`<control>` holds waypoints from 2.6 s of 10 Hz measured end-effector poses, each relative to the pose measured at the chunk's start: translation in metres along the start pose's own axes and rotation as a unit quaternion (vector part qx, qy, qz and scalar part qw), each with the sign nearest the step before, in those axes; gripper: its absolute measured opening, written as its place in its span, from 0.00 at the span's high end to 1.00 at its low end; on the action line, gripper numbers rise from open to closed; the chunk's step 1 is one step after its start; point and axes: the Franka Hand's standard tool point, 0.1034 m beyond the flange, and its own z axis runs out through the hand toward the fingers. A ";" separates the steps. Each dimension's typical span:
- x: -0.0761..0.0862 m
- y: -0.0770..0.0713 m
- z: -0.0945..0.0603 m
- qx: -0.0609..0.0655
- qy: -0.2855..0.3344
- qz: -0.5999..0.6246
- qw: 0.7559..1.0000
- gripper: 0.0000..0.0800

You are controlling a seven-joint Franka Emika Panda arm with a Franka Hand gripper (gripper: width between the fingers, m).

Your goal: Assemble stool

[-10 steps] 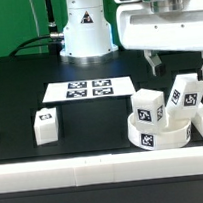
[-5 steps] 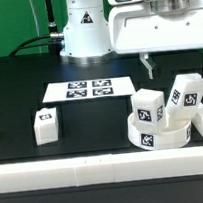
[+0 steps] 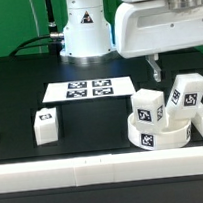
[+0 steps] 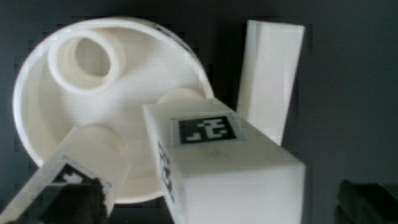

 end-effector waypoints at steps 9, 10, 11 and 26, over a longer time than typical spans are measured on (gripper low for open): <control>0.006 0.014 -0.002 -0.045 -0.004 -0.416 0.908 0.19; 0.006 0.017 -0.002 -0.049 -0.008 -0.452 0.890 0.19; 0.006 0.019 -0.002 -0.052 -0.011 -0.476 0.878 0.19; 0.007 0.006 0.018 -0.069 -0.054 -0.647 0.757 0.58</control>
Offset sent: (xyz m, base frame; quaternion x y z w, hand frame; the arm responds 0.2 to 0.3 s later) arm 0.0000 0.0000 0.0000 0.0000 0.0000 -0.1938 0.9810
